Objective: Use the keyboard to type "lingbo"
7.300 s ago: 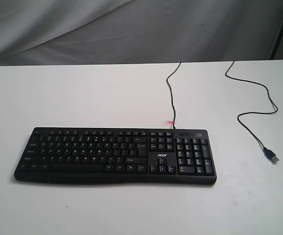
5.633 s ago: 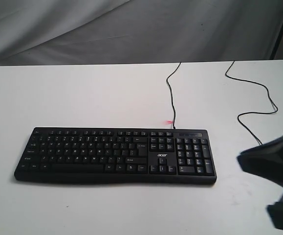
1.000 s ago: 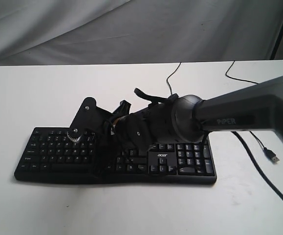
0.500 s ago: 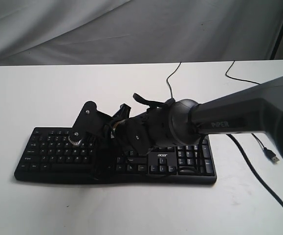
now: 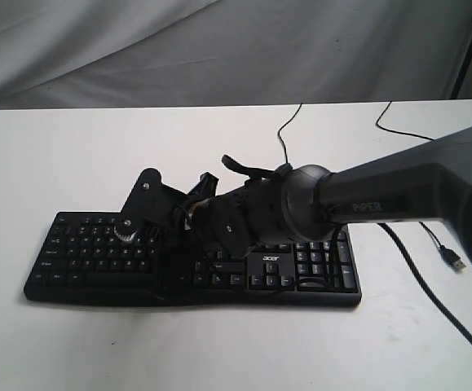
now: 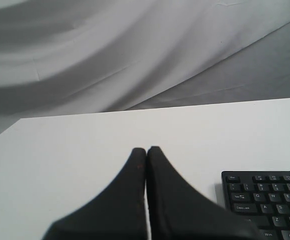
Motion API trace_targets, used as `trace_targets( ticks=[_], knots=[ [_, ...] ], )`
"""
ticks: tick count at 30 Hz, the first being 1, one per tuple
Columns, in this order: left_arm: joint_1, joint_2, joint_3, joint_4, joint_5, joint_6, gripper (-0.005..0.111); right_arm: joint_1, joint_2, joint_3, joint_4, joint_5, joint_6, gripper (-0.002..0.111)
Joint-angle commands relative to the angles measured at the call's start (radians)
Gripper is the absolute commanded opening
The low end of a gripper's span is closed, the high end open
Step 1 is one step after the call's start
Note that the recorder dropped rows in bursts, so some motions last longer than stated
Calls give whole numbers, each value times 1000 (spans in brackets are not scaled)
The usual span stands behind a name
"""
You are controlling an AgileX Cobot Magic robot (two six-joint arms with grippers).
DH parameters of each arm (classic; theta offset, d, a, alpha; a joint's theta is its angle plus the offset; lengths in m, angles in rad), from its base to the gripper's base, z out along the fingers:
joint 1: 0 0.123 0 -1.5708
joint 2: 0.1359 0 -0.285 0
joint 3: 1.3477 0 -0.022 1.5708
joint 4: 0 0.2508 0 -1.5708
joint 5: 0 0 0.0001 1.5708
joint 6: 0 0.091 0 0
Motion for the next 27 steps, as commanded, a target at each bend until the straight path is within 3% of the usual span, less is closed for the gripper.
trace_targets(
  ticks=[1, 14, 27],
  knots=[
    [-4, 3, 5, -1, -4, -3, 1, 4, -38, -6, -9, 3, -3, 0],
    [-4, 3, 5, -1, -4, -3, 1, 48, -105, -6, -26, 105, -3, 0],
    [-4, 3, 5, -1, -4, -3, 1, 72, -69, 0, -22, 68, -3, 0]
  ],
)
